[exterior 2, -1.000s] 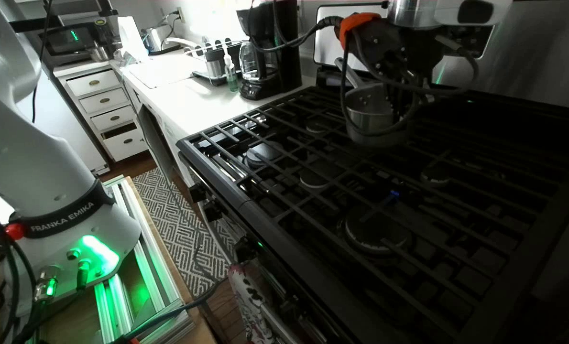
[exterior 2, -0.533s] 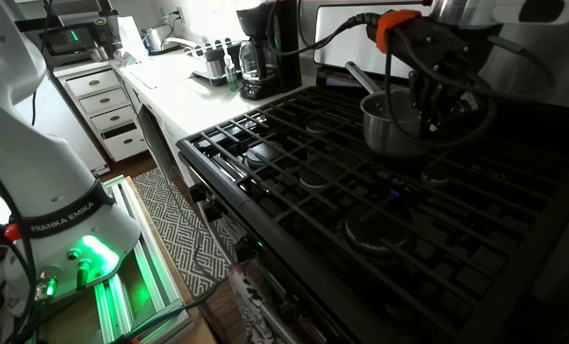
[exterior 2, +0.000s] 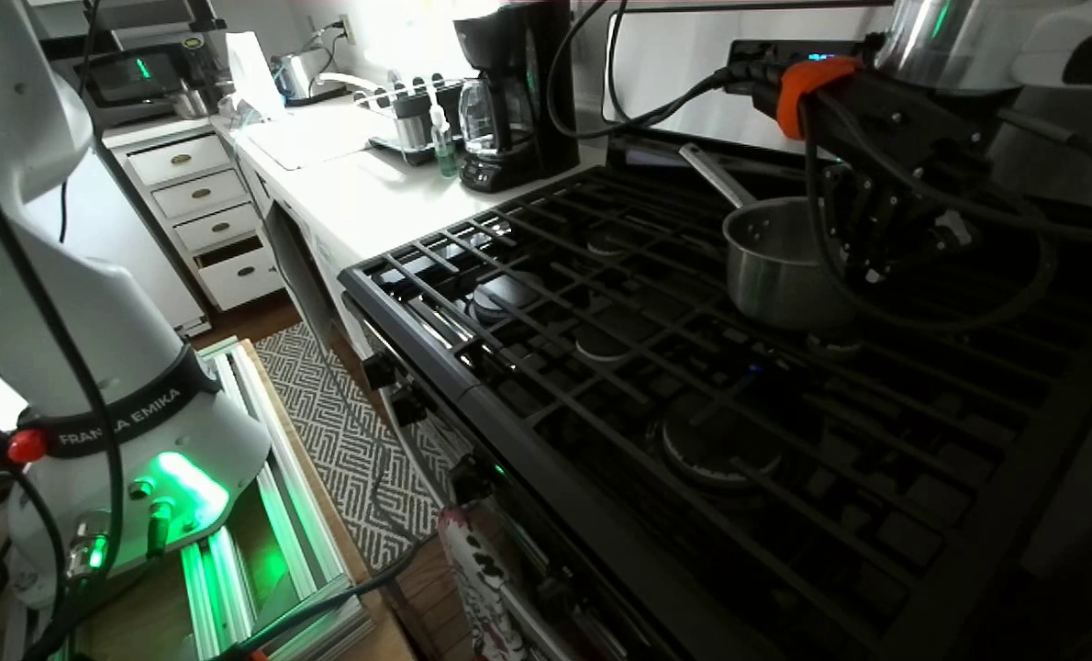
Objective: Move the pot on the stove to the right
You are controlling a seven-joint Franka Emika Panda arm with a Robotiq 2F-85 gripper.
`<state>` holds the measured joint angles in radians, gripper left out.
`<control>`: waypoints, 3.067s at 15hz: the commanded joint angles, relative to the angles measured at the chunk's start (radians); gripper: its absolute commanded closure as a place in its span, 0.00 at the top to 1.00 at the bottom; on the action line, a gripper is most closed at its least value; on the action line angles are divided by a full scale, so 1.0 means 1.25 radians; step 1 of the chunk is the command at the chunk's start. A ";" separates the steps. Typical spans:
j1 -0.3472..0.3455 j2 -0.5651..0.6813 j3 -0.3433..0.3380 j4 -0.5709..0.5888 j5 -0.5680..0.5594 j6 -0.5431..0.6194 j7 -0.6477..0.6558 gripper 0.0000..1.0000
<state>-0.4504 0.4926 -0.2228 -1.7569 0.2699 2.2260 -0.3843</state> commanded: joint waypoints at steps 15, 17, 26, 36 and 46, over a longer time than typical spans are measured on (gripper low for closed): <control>-0.069 0.121 0.044 0.188 0.009 -0.073 0.000 0.02; -0.072 0.130 0.046 0.202 0.008 -0.083 0.001 0.02; -0.073 0.086 0.052 0.179 0.022 -0.072 0.004 0.80; -0.040 -0.119 0.025 -0.051 0.046 0.042 0.050 1.00; -0.001 -0.316 -0.007 -0.293 0.035 0.192 0.059 1.00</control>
<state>-0.4881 0.1953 -0.2011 -2.0077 0.3134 2.4087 -0.3240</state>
